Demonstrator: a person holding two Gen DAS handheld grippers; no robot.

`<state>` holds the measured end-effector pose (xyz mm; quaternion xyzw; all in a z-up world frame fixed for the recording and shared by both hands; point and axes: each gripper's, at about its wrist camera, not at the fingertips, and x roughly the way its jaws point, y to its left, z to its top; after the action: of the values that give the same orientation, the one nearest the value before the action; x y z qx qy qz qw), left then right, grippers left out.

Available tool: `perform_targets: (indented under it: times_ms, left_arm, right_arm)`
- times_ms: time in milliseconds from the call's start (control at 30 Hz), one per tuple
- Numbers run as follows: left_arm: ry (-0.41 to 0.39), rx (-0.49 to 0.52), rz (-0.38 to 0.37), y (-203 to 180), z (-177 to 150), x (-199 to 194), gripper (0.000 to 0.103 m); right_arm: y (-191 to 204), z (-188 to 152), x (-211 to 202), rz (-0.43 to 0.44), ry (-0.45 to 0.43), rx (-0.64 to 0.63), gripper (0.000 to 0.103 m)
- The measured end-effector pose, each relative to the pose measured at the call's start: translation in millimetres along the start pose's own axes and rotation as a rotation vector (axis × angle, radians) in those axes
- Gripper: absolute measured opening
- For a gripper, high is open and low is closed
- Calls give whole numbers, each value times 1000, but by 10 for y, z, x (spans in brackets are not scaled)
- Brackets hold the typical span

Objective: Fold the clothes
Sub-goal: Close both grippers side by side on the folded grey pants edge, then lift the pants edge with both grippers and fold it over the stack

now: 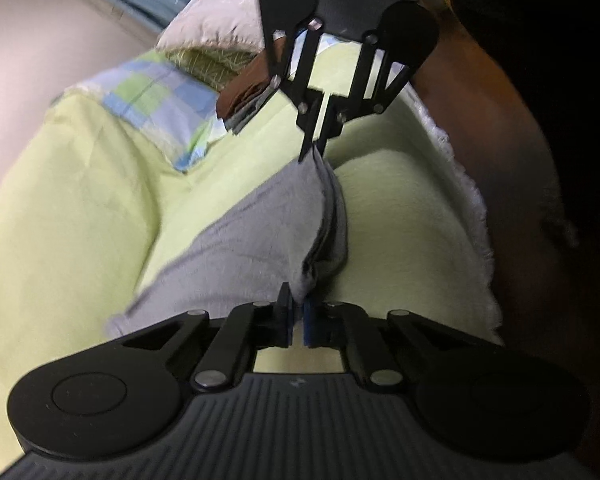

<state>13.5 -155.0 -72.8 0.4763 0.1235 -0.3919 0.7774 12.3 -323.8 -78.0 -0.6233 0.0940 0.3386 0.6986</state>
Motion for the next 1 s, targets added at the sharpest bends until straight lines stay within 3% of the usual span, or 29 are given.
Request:
perform_targets:
  times_ms: [200, 400, 700, 900, 1000]
  left_arm:
    - [22, -65, -99, 97, -113, -411, 1]
    - [3, -127, -163, -13, -6, -736, 1]
    - [-1, -174, -187, -161, 92, -995, 1]
    - [-16, -275, -211, 72, 42, -993, 1]
    - [-20, -373, -230, 416, 0, -919, 1]
  right_arm:
    - [-7, 353, -272, 49, -34, -8, 2]
    - [71, 491, -569, 89, -5, 4, 2]
    - [204, 684, -950, 126, 41, 20, 2]
    - [-14, 794, -1035, 170, 79, 44, 2]
    - [-262, 828, -962, 251, 91, 130, 2]
